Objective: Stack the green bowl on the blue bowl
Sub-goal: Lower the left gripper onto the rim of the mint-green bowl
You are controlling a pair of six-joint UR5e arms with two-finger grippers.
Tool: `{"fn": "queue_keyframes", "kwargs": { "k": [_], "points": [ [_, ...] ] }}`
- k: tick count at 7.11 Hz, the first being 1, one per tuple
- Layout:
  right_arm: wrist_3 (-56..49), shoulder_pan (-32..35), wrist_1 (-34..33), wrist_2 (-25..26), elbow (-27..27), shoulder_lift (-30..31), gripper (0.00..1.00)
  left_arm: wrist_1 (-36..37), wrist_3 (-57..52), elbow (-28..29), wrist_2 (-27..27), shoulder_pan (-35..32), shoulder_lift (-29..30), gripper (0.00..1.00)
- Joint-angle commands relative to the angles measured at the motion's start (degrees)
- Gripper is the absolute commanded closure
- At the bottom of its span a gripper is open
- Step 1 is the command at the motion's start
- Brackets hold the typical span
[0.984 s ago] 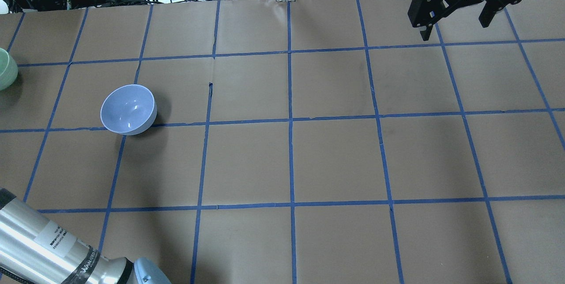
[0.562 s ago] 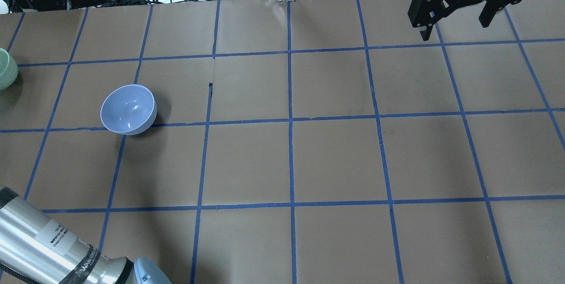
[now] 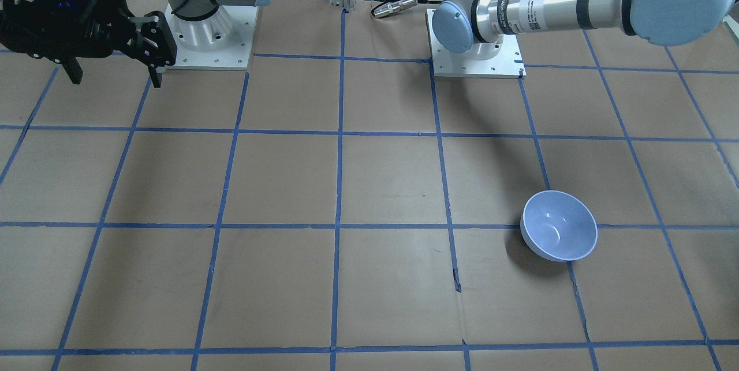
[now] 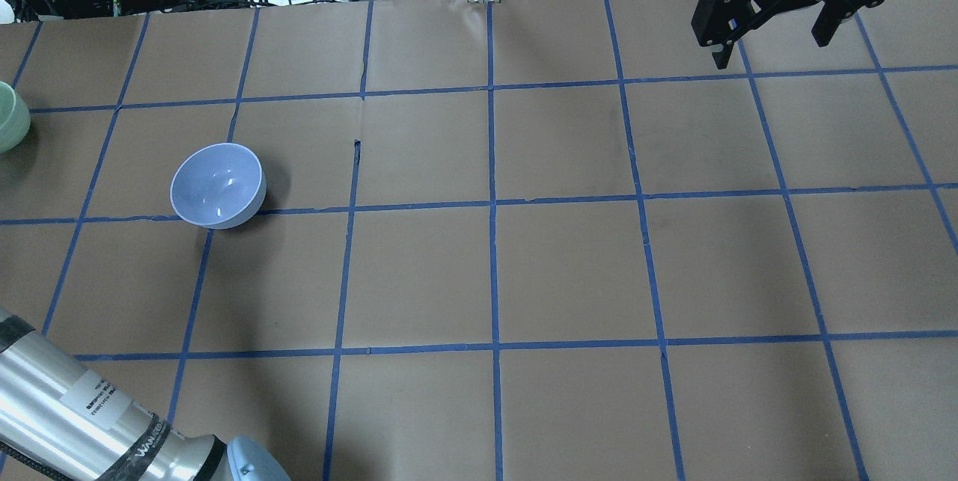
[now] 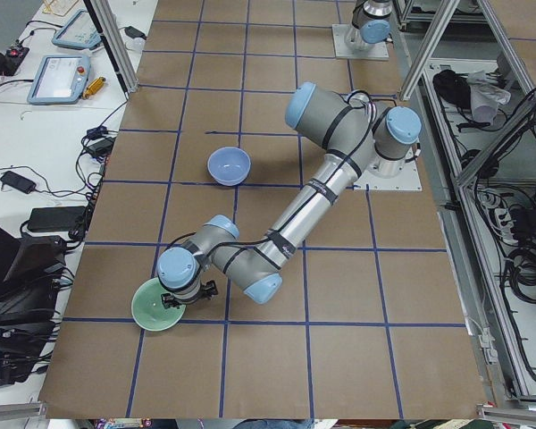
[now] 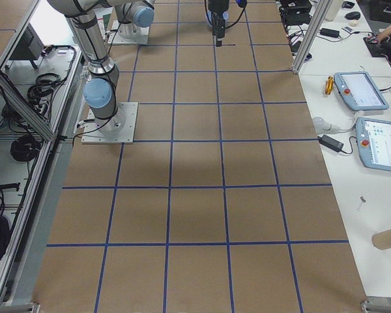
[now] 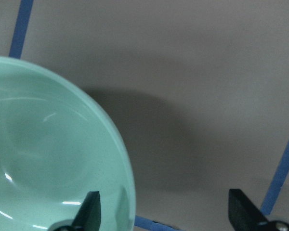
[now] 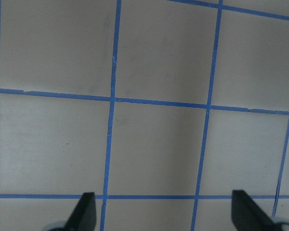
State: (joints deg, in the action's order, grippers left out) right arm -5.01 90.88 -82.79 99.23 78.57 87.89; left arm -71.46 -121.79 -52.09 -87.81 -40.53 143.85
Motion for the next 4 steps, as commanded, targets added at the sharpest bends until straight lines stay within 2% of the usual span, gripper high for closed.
{"fn": "queue_keyframes", "kwargs": {
  "k": [1, 4],
  "points": [
    [0.0, 0.0, 0.0, 0.0, 0.0, 0.0, 0.0, 0.01, -1.77, 0.15, 0.09, -0.08, 0.12, 0.12],
    [0.0, 0.0, 0.0, 0.0, 0.0, 0.0, 0.0, 0.01, -3.27, 0.15, 0.27, -0.08, 0.12, 0.15]
  ]
}}
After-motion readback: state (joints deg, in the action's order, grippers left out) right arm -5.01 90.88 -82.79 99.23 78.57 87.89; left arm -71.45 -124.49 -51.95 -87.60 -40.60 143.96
